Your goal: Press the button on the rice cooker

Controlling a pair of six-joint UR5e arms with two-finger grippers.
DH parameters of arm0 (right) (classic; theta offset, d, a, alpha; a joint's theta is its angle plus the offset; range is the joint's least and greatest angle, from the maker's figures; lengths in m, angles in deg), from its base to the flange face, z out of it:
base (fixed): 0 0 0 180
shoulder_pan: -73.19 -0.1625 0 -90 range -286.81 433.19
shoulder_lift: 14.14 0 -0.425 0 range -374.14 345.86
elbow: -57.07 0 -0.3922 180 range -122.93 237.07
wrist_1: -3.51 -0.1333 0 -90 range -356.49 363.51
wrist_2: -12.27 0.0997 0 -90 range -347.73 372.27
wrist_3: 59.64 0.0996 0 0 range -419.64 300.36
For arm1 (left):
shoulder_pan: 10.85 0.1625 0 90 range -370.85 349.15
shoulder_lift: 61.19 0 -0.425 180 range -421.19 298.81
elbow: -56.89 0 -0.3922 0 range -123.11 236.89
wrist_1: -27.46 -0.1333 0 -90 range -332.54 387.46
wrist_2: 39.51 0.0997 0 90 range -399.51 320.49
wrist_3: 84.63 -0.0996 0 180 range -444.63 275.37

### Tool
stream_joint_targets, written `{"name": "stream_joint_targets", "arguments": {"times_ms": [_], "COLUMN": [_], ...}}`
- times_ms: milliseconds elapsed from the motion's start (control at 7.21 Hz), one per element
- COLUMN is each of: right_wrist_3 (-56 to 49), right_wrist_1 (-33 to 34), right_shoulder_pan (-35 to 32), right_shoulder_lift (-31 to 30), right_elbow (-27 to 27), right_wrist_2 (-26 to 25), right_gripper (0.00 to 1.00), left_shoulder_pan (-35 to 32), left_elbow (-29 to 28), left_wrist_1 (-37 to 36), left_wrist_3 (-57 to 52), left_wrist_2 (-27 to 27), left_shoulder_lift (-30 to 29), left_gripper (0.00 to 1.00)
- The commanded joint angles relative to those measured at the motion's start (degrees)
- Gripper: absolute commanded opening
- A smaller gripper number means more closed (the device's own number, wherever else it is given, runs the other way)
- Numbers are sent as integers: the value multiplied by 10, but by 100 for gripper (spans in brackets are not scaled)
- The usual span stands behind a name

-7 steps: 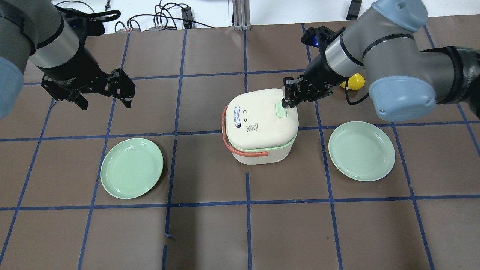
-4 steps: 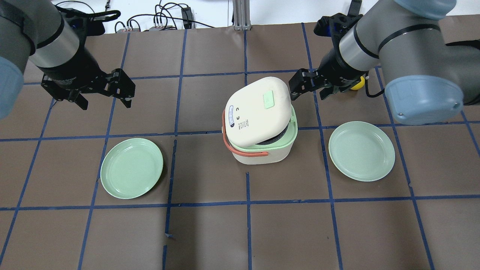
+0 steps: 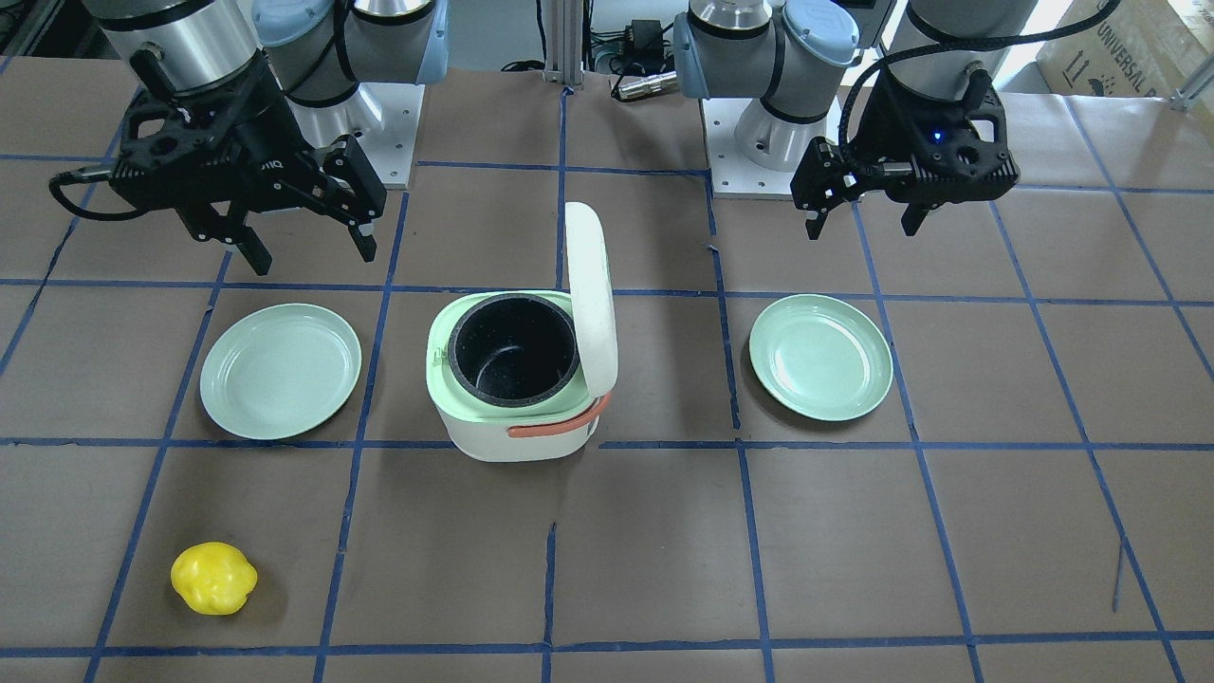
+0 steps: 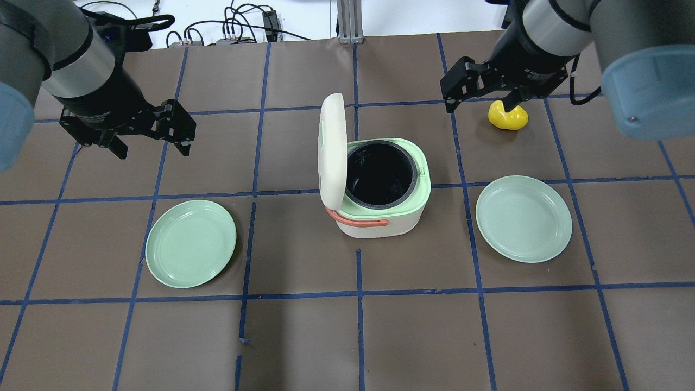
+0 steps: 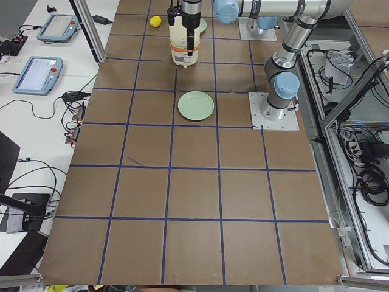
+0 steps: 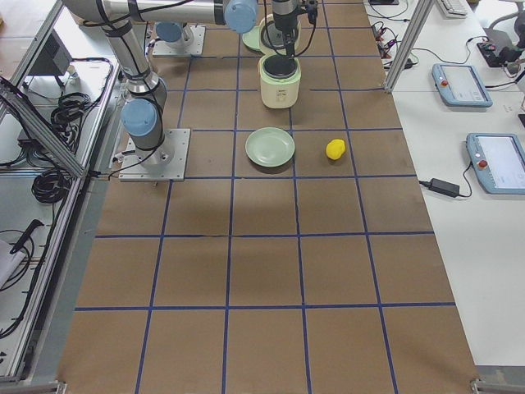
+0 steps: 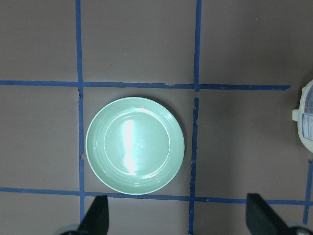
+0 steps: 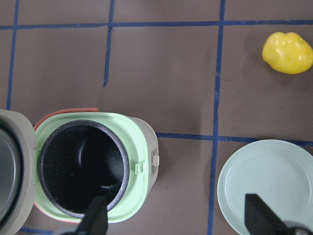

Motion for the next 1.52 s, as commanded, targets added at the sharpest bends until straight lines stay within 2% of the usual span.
{"name": "stream_joint_targets", "arguments": {"times_ms": [0, 277, 693, 832, 1386], "right_wrist_3": [13, 8, 13, 15, 13], "right_wrist_1": [-15, -20, -37, -33, -21], "right_shoulder_pan": [0, 1, 21, 20, 1], "right_shoulder_lift": [4, 19, 38, 40, 55], "right_elbow": [-35, -82, -85, -80, -73], "right_wrist_2": [-14, -13, -22, -40, -51], "right_gripper": [99, 99, 97, 99, 100], "left_shoulder_pan": [0, 0, 0, 0, 0], "left_elbow": [0, 0, 0, 0, 1], "left_wrist_1": [0, 0, 1, 0, 0], "left_wrist_3": [0, 0, 0, 0, 0], "left_wrist_2": [0, 0, 0, 0, 0], "left_shoulder_lift": [0, 0, 0, 0, 0], "left_gripper": [100, 100, 100, 100, 100]}}
